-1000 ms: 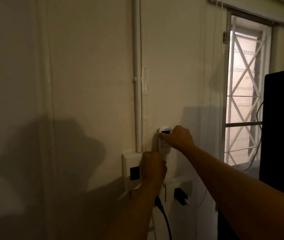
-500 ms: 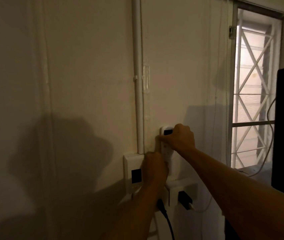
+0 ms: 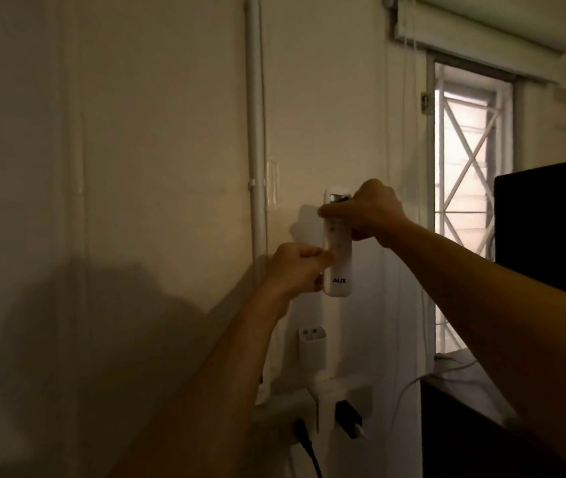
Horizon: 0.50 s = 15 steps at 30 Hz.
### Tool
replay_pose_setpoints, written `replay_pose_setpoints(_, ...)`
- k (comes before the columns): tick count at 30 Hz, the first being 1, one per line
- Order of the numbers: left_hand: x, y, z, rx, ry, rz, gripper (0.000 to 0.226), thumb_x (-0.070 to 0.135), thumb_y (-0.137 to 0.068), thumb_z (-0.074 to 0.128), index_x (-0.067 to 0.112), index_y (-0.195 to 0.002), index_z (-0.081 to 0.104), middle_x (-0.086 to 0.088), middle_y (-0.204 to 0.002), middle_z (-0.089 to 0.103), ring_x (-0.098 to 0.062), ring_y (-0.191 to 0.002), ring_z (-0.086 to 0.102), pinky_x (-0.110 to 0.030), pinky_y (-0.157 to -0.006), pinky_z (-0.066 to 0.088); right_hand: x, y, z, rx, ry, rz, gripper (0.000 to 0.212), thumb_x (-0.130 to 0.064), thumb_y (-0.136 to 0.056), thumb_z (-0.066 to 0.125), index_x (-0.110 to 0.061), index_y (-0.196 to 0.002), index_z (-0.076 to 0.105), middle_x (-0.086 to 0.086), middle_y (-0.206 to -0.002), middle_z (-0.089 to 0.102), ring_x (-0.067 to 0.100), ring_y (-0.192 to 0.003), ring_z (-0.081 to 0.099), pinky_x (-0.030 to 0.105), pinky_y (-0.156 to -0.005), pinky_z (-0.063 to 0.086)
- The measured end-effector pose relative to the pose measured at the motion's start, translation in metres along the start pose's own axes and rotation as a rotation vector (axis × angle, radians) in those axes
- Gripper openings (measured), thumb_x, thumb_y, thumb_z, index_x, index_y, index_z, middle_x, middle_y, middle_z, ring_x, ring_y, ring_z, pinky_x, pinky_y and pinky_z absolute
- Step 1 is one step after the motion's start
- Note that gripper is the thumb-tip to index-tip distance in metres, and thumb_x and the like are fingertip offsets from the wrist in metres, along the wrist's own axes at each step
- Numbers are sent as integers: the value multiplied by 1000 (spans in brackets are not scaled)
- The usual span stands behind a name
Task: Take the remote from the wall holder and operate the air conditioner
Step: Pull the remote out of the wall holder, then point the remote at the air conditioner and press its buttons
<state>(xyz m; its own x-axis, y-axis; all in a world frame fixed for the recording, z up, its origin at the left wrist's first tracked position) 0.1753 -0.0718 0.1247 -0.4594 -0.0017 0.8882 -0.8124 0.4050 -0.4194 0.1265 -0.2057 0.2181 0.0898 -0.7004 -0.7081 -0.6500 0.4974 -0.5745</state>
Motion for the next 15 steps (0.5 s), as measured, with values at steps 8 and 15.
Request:
replay_pose_setpoints(8,4,-8,2,29,95,-23,35,13,-84,68,-1,-115,63,-18,-112,71,-23,-86,69,-34,-67,60,17,14,3,-216,-254,115,47,-38,-79,72,-1,-105,62,14,-97,70,24,-81,71,32,-62,59)
replay_pose_setpoints(15,29,-14,-7,1,183,-24,45,10,-83,69,-2,-125,57,-18,-118,68,-31,-103,68,-40,-73,60,21,35,14,-487,-355,28,27,0,-85,63,-1,-112,60,12,-108,65,25,-98,66,35,-75,59)
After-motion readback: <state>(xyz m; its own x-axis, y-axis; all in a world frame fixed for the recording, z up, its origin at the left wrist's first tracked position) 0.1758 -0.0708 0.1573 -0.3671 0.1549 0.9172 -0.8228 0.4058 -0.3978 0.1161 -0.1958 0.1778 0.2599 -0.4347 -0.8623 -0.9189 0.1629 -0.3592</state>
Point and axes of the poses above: each hand's wrist, its own y-axis away from the middle knuckle, its own z-axis out of the palm, x = y × z, the point moved 9 cm from there along -y, towards the middle knuckle
